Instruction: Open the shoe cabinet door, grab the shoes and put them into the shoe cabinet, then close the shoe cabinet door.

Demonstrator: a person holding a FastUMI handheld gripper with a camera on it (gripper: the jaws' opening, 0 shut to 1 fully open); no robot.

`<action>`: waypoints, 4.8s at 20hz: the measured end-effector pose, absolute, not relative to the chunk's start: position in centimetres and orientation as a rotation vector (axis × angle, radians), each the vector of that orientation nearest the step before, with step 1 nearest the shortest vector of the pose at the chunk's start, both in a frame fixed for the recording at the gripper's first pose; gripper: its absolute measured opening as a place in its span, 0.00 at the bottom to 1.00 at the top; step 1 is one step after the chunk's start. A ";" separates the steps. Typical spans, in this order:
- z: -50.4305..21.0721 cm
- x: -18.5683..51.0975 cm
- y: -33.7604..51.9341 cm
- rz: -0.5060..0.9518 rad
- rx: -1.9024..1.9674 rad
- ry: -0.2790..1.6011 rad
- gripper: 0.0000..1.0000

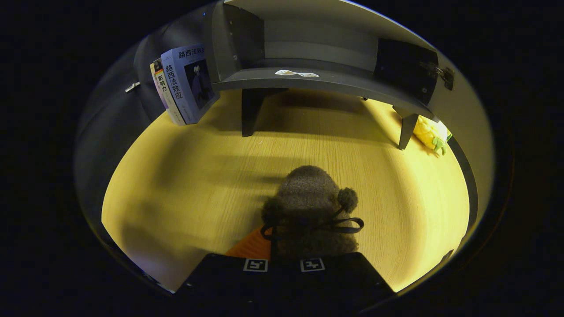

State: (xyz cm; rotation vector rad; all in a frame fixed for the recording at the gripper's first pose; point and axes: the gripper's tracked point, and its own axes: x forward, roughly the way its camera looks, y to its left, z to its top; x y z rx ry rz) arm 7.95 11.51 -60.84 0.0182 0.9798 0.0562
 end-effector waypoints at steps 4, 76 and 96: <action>-58.3 6.8 11.3 0.073 0.081 0.964 0.05; -24.1 41.1 -2.5 -0.147 0.025 0.644 0.98; -6.0 15.5 1.5 -0.104 0.058 0.226 0.99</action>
